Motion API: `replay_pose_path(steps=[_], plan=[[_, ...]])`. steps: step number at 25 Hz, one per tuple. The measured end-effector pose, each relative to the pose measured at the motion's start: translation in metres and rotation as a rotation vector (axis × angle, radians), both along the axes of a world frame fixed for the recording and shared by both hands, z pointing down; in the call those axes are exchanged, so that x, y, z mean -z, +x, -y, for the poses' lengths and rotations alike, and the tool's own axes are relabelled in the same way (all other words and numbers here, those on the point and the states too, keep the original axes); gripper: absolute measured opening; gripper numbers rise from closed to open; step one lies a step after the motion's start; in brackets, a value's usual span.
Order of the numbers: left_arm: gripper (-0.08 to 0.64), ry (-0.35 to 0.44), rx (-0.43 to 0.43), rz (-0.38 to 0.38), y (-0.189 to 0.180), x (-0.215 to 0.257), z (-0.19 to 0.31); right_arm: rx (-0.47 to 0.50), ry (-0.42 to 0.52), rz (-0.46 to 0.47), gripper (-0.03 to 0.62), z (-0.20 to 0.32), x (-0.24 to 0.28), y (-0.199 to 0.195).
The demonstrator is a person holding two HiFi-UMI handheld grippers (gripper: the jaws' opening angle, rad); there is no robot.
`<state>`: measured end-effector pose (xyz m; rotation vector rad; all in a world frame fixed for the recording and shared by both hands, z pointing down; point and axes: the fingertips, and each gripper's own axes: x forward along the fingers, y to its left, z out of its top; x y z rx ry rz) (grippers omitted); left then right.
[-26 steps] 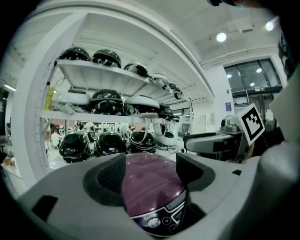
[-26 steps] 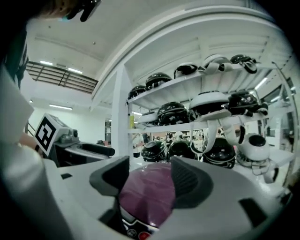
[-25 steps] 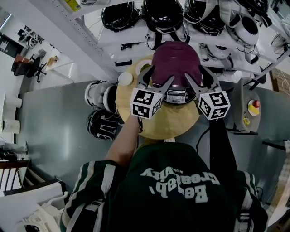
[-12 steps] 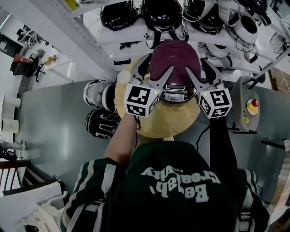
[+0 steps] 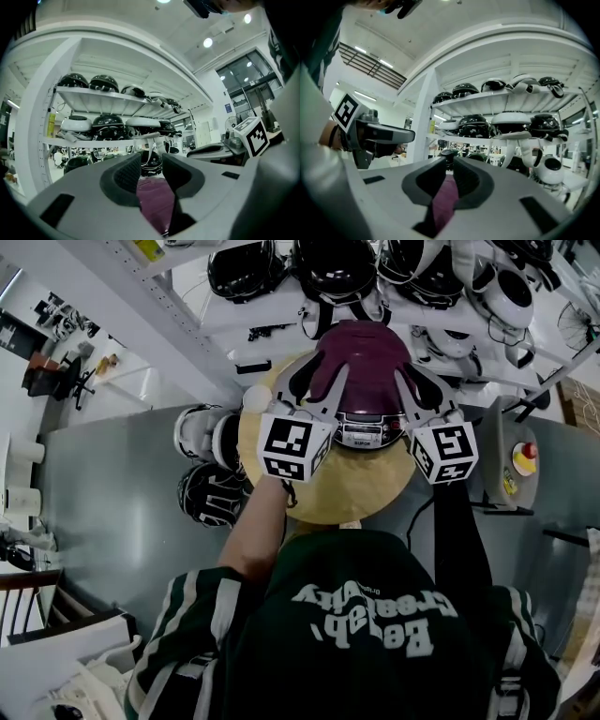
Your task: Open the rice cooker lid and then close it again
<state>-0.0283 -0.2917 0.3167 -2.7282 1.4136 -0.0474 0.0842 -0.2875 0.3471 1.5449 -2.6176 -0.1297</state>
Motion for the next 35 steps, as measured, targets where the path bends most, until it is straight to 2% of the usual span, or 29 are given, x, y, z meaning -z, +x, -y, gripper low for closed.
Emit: replay_pose_path(steps=[2,5,13,25,35], plan=[[0.113,0.002,0.011,0.001,-0.001,0.000,0.000,-0.002,0.005,-0.006,0.035,-0.001,0.000,0.000],[0.003,0.006,0.034,0.007,-0.005,-0.001,0.000,-0.024,0.012,-0.015,0.005,-0.001,0.001,0.004],[0.002,0.007,0.049,0.019,-0.007,-0.004,-0.001,-0.071,0.010,0.003,0.003,0.000,0.002,0.014],[0.002,0.012,0.059,0.005,-0.011,-0.007,-0.003,-0.061,0.003,0.009,0.003,-0.004,-0.002,0.014],[0.002,-0.005,0.056,-0.016,-0.011,-0.008,-0.006,-0.057,-0.021,-0.021,0.003,-0.005,-0.009,0.013]])
